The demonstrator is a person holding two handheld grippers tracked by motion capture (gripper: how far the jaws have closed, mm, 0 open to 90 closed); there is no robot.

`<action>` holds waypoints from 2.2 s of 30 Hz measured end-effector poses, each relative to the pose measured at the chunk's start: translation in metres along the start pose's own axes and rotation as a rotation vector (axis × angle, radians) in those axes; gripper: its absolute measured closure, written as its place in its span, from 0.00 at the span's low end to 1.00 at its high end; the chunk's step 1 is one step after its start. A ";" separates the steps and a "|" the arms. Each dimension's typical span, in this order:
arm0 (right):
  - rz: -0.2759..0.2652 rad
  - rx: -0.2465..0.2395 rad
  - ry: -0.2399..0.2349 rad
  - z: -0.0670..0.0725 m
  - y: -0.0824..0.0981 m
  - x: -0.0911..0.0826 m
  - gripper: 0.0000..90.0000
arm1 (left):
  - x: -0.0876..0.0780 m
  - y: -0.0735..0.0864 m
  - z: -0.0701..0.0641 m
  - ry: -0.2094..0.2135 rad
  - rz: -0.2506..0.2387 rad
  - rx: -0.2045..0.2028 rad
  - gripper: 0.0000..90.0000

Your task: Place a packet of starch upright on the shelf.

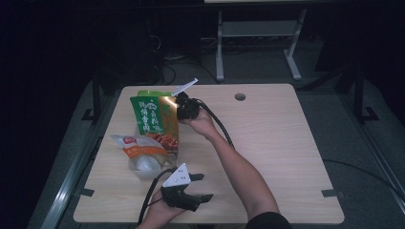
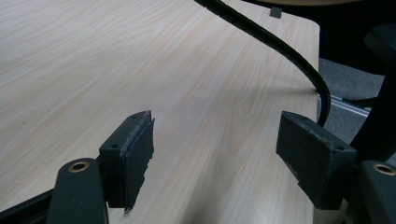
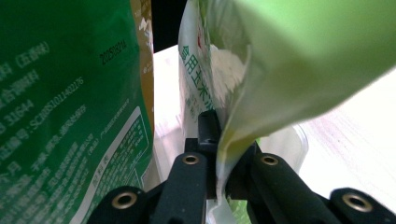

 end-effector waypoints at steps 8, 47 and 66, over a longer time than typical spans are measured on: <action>-0.039 0.043 0.025 -0.006 -0.005 -0.021 0.74 | 0.000 0.000 0.000 -0.001 0.003 0.005 0.30; 0.004 0.055 0.172 -0.009 0.023 -0.110 0.46 | 0.001 -0.004 0.013 -0.028 0.023 -0.008 0.28; 0.015 0.073 0.223 -0.010 0.039 -0.140 0.41 | 0.002 -0.004 0.015 -0.021 0.026 -0.012 0.28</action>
Point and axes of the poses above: each handheld gripper's, and its own axes: x roughly forward along the jaws, y roughly out of its underside, z roughly to its left, the point moved 3 cm from there along x, roughly forward along the jaws, and after that the axes turned 3 degrees about -z, right-handed, at the moved point
